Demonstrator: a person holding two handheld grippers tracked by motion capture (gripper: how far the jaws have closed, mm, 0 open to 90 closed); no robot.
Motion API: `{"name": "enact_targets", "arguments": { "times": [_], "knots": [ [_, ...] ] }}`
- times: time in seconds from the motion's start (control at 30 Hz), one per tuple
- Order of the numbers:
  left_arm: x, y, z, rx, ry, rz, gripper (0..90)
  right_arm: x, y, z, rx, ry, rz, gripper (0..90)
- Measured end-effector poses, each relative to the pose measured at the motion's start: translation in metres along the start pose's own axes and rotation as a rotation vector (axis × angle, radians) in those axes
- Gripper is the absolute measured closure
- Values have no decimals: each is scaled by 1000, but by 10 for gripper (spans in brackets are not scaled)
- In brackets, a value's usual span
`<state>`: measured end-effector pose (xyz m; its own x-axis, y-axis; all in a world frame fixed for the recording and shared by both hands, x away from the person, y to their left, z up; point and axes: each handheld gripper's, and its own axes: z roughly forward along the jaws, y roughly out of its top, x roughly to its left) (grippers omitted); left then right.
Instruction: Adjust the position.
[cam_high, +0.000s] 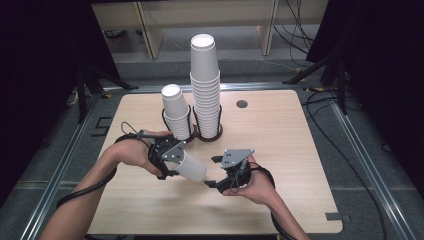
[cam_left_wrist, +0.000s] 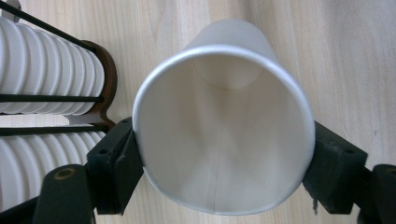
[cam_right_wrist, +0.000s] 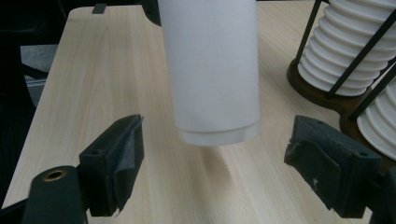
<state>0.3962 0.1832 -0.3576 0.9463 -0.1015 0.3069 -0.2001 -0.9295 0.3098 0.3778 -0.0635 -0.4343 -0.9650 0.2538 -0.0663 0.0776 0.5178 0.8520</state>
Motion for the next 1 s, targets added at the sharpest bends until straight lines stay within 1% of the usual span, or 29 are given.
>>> {"name": "enact_targets", "arguments": {
  "times": [0.03, 0.07, 0.1, 0.13, 0.17, 0.2, 0.23, 0.27, 0.33, 0.4, 0.43, 0.47, 0.5, 0.57, 0.6, 0.63, 0.7, 0.8, 0.83, 0.87, 0.93, 0.97, 1.0],
  "knots": [
    [0, 1, 0, 9, 1, 0, 224, -1, 1, 0, 1, -11, -6, 190],
    [1, 2, 1, 23, 10, 5, 224, -1, 2, 0, 6, -13, -3, 191],
    [1, 2, 1, 23, 10, 5, 224, -1, 2, 1, 8, -6, 9, 191],
    [2, 2, 0, 27, 9, 7, 224, -1, 2, 1, 8, -6, 9, 191],
    [2, 3, 0, 27, 7, 8, 224, -2, 3, 1, 5, -18, -2, 191],
    [2, 4, 1, 35, 12, 10, 224, -2, 4, 2, 9, -16, 0, 192],
    [2, 5, 0, 38, 10, 14, 224, -2, 4, 3, 11, -12, 14, 194],
    [2, 5, 0, 38, 10, 14, 224, -2, 5, 3, 8, -14, 3, 194],
    [3, 6, 0, 50, 13, 21, 224, -2, 5, 4, 12, -13, 7, 195],
    [3, 7, 1, 65, 16, 28, 224, -2, 7, 6, 14, -19, -16, 198],
    [3, 8, 1, 68, 15, 27, 224, -2, 7, 7, 22, -17, -4, 200],
    [3, 8, 1, 79, 12, 33, 225, -1, 8, 10, 30, -20, -10, 202],
    [3, 8, 1, 79, 12, 33, 226, -1, 9, 11, 32, -15, -4, 204],
    [3, 10, 1, 101, 13, 37, 226, -1, 10, 13, 38, -24, -16, 208],
    [3, 10, 1, 101, 13, 37, 226, -1, 10, 13, 38, -24, -16, 208],
    [4, 11, 1, 121, 16, 42, 226, 0, 11, 15, 40, -18, 1, 210],
    [5, 12, 1, 120, 12, 29, 226, -1, 14, 16, 38, -31, -16, 215],
    [6, 14, 2, 146, 17, 30, 226, 0, 17, 19, 41, -37, -28, 220],
    [6, 14, 2, 146, 17, 30, 226, 0, 17, 19, 41, -37, -28, 220],
    [6, 14, 2, 148, 15, 30, 226, 3, 17, 19, 54, -39, 14, 223],
    [6, 16, 3, 158, 15, 33, 226, 1, 20, 25, 61, -39, -31, 231],
    [6, 16, 3, 158, 15, 33, 226, 3, 21, 25, 72, -45, -1, 235],
    [6, 16, 3, 156, 15, 34, 226, 0, 22, 27, 65, -48, -51, 237]
  ]
}}
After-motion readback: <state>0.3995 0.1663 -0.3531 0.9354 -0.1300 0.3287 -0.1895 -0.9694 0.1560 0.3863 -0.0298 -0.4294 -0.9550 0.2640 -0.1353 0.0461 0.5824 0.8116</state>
